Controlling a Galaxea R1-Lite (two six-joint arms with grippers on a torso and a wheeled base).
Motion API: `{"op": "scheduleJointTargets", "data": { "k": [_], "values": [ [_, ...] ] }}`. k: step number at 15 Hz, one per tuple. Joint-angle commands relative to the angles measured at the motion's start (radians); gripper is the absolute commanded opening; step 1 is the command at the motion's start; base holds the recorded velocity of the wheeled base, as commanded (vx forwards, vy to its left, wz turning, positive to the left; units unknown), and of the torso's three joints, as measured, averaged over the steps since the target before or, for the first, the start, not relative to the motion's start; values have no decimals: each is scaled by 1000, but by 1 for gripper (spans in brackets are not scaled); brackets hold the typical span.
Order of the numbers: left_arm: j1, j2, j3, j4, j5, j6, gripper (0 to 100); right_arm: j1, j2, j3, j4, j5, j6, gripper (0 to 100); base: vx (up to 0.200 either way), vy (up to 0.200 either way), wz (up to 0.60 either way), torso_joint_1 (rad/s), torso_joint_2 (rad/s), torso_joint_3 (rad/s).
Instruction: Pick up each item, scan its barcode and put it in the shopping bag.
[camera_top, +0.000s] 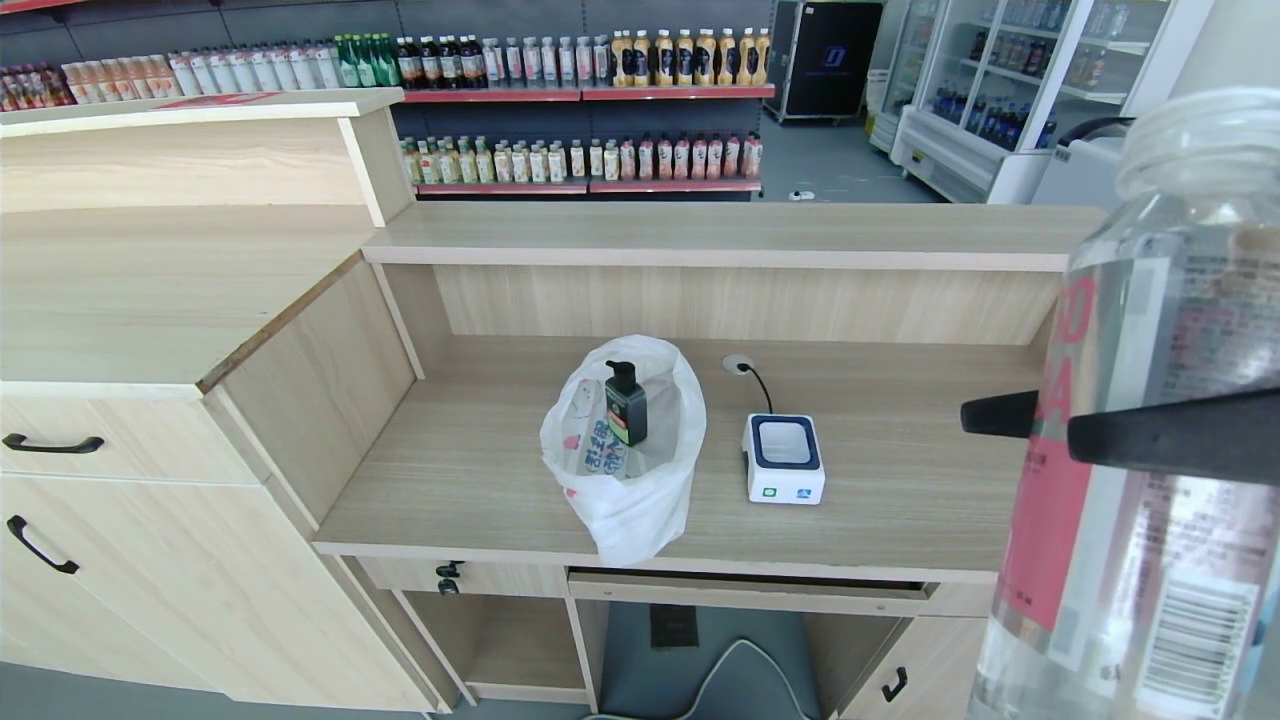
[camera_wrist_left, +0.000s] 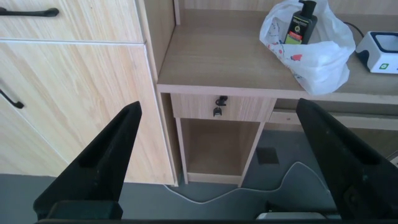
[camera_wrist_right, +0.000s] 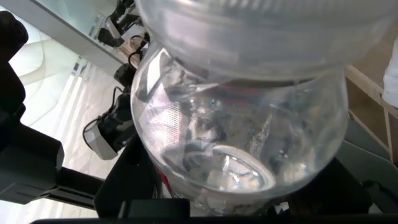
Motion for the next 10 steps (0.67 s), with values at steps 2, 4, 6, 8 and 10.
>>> {"op": "scheduleJointTargets", "data": {
  "k": [2, 4, 6, 8, 10],
  "values": [
    [0, 0, 0, 0, 0, 0, 100, -6, 4, 0, 0, 0, -11, 0, 0, 0, 0, 0, 0, 0],
    [0, 0, 0, 0, 0, 0, 100, -15, 10, 3, 0, -3, -49, 0, 0, 0, 0, 0, 0, 0],
    [0, 0, 0, 0, 0, 0, 100, -102, 80, 39, -26, -188, -350, 0, 0, 0, 0, 0, 0, 0],
    [0, 0, 0, 0, 0, 0, 100, -230, 162, 115, -180, -236, -586, 0, 0, 0, 0, 0, 0, 0],
    [0, 0, 0, 0, 0, 0, 100, -375, 298, 215, -491, -240, -839, 0, 0, 0, 0, 0, 0, 0]
  ]
}}
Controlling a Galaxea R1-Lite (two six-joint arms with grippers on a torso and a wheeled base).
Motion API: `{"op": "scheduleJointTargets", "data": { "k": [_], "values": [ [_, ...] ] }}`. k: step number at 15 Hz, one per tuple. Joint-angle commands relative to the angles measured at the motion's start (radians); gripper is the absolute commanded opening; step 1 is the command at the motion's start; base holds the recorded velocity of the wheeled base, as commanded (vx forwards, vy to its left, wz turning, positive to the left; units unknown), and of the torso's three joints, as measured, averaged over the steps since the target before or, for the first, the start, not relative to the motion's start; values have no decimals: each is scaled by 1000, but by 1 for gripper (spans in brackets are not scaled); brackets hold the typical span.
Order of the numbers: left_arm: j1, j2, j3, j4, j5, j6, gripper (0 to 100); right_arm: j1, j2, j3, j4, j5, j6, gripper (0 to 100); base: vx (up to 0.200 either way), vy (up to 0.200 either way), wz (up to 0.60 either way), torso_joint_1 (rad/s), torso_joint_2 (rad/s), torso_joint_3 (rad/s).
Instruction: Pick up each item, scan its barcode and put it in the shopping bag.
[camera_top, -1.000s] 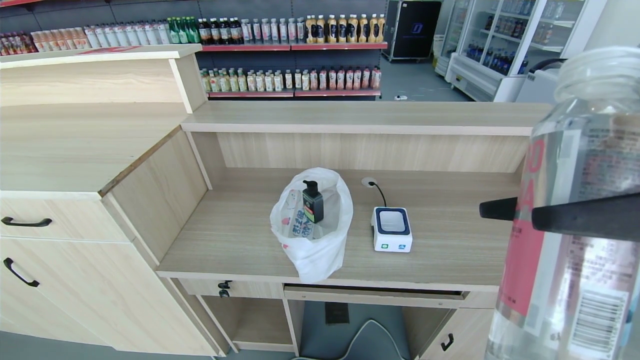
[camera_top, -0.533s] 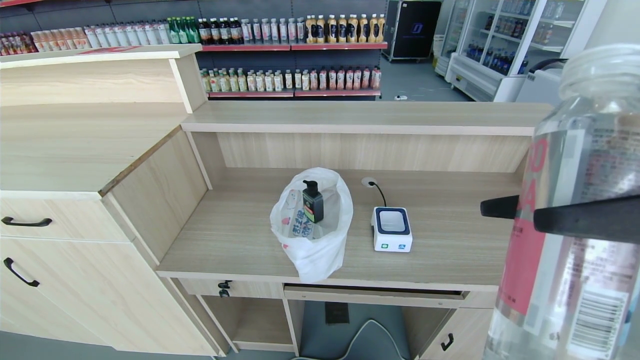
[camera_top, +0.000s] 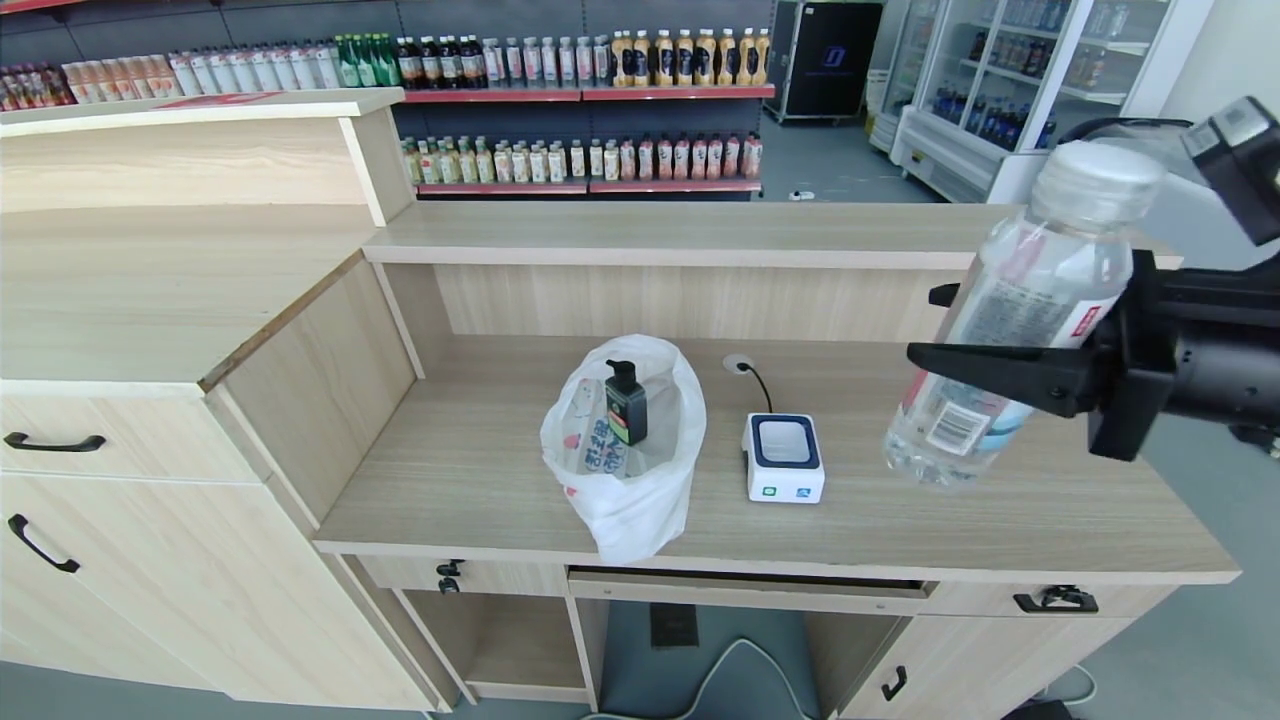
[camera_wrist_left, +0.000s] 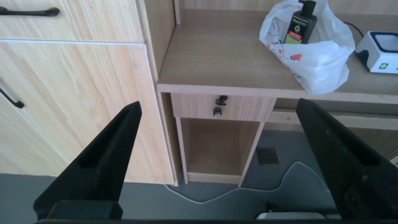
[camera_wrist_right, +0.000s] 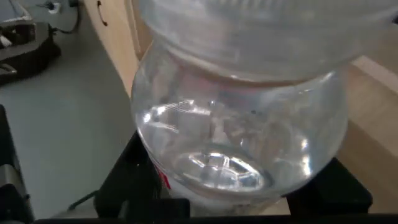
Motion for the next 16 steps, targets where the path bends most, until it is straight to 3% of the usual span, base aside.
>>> {"op": "scheduleJointTargets", "data": {
  "k": [1, 4, 7, 10, 13, 16],
  "values": [
    [0, 0, 0, 0, 0, 0, 100, -195, 232, 126, -300, -15, -271, 0, 0, 0, 0, 0, 0, 0],
    [0, 0, 0, 0, 0, 0, 100, -312, 388, 126, -562, -13, -547, 0, 0, 0, 0, 0, 0, 0],
    [0, 0, 0, 0, 0, 0, 100, -341, 489, 119, -711, -5, -677, 0, 0, 0, 0, 0, 0, 0],
    [0, 0, 0, 0, 0, 0, 100, -338, 558, 114, -850, -4, -707, 0, 0, 0, 0, 0, 0, 0],
    [0, 0, 0, 0, 0, 0, 100, -357, 595, 120, -912, 38, -786, 0, 0, 0, 600, -1, 2, 1],
    [0, 0, 0, 0, 0, 0, 100, -357, 663, 120, -1027, 84, -785, 0, 0, 0, 400, 3, 0, -2]
  ]
}}
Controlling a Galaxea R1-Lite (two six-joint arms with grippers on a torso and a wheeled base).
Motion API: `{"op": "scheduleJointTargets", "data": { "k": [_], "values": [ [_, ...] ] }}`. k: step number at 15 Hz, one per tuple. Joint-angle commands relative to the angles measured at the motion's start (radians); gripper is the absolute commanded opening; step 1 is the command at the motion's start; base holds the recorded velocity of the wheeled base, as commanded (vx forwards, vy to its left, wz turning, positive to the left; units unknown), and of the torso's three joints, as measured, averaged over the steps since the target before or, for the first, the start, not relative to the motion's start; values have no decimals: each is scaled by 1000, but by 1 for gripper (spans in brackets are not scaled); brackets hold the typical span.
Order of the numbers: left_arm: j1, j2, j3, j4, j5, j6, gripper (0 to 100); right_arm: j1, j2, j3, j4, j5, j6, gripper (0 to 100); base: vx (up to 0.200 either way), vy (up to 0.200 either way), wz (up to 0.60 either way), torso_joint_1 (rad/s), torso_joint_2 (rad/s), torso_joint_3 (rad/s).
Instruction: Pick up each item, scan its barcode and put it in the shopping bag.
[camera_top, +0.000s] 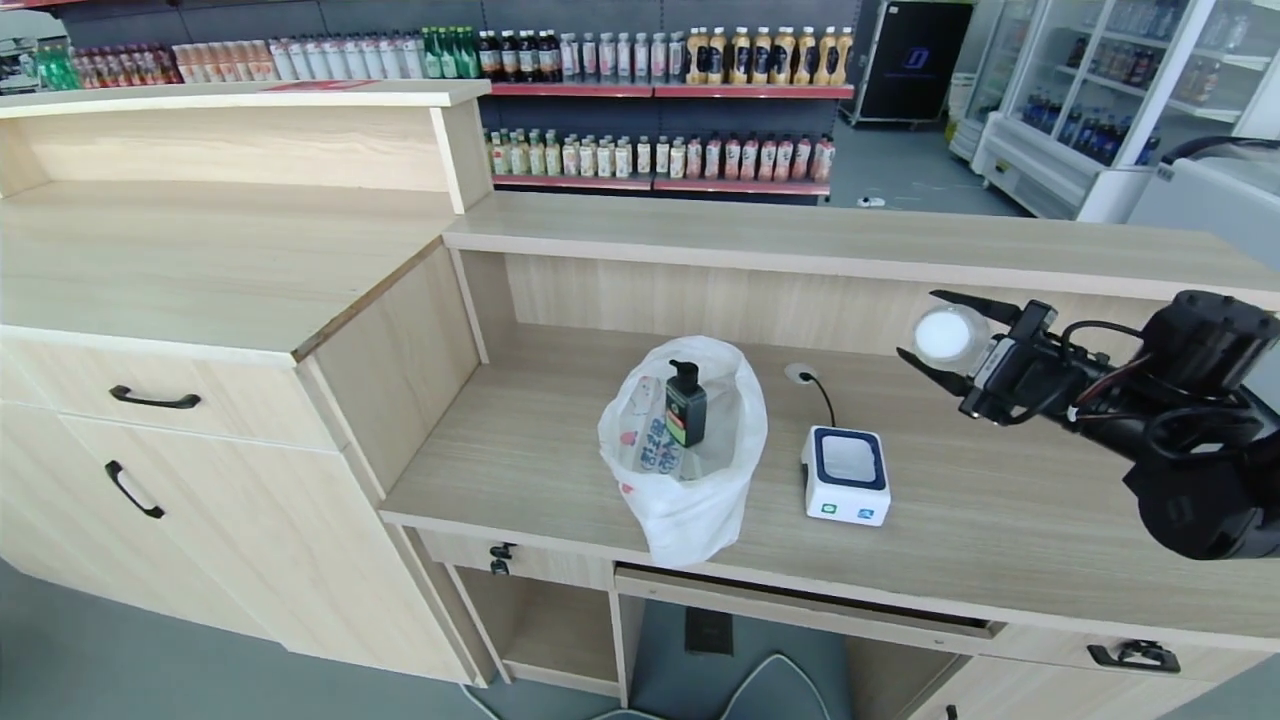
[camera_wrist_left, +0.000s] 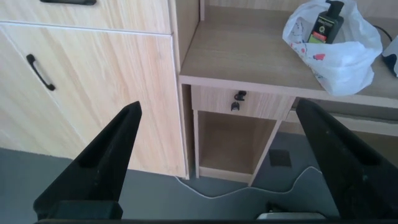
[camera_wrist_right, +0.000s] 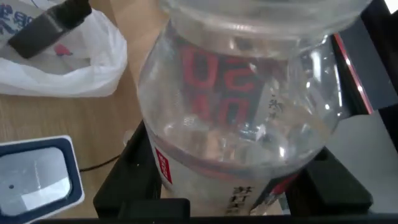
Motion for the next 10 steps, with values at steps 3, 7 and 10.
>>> {"op": "scheduleJointTargets", "data": {
  "k": [3, 7, 10],
  "values": [
    [0, 0, 0, 0, 0, 0, 100, -19, 133, 2, -71, 101, -4, 0, 0, 0, 0, 0, 0, 0],
    [0, 0, 0, 0, 0, 0, 100, -30, 232, 11, -167, 162, -7, 0, 0, 0, 0, 0, 0, 0],
    [0, 0, 0, 0, 0, 0, 100, -31, 274, 15, -207, 193, -7, 0, 0, 0, 0, 0, 0, 0]
  ]
}}
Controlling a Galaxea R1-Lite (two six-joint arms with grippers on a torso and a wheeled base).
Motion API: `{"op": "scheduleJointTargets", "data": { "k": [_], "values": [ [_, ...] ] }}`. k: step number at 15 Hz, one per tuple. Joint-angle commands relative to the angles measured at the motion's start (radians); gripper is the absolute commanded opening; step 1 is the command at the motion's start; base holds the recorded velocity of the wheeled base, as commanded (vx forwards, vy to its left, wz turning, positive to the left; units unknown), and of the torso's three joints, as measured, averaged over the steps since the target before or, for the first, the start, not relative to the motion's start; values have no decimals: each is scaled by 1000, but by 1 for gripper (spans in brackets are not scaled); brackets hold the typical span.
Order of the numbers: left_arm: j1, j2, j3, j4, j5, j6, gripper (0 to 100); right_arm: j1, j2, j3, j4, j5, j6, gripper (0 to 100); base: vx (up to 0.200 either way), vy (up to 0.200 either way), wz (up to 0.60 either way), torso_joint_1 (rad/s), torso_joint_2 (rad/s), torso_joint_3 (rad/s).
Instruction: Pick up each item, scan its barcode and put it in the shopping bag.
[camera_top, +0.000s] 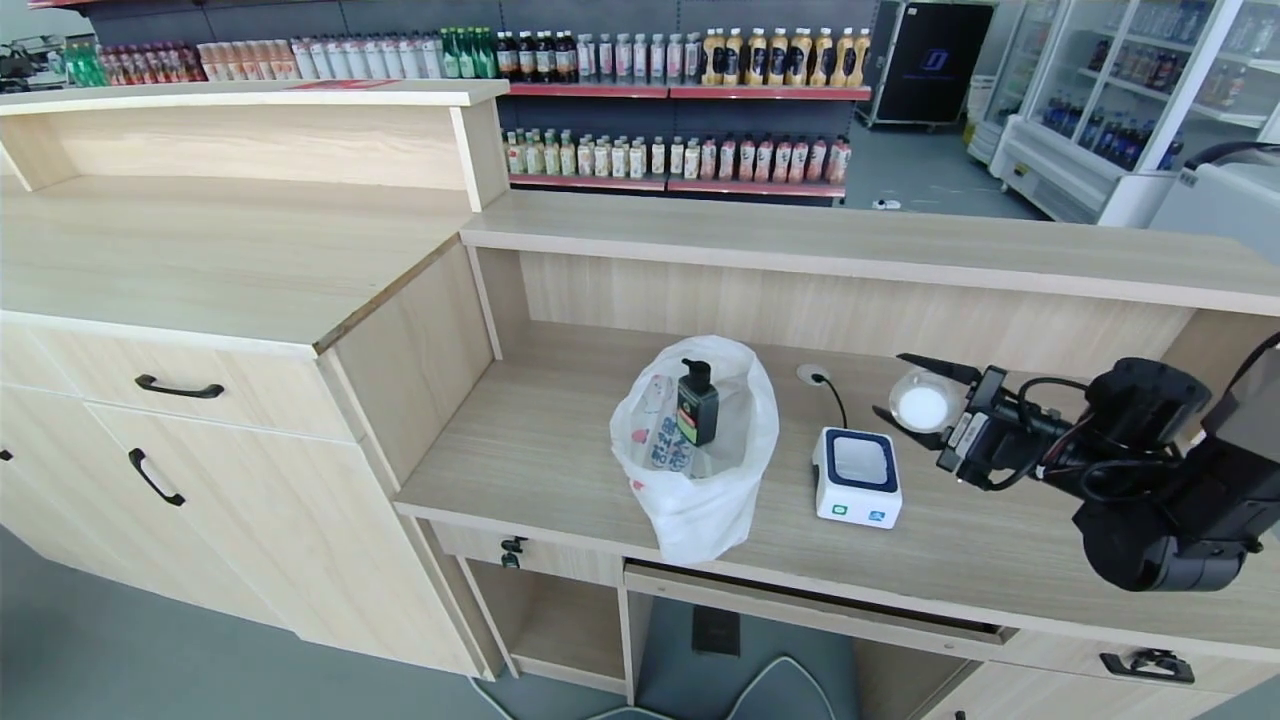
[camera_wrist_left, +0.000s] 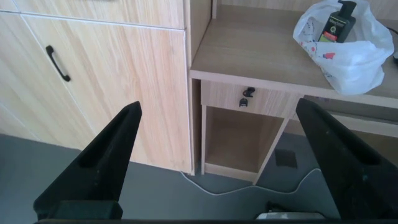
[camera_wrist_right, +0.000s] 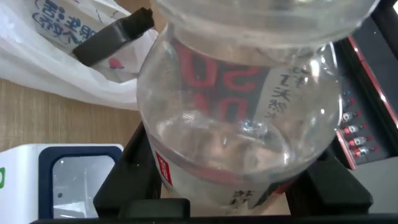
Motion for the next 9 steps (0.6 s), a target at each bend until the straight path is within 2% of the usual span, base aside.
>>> {"op": "scheduleJointTargets", "data": {
  "k": [1, 9],
  "values": [
    [0, 0, 0, 0, 0, 0, 100, -3, 52, -3, -4, 10, -1, 0, 0, 0, 0, 0, 0, 0],
    [0, 0, 0, 0, 0, 0, 100, 0, 148, -55, -13, 16, -1, 0, 0, 0, 0, 0, 0, 0]
  ]
}}
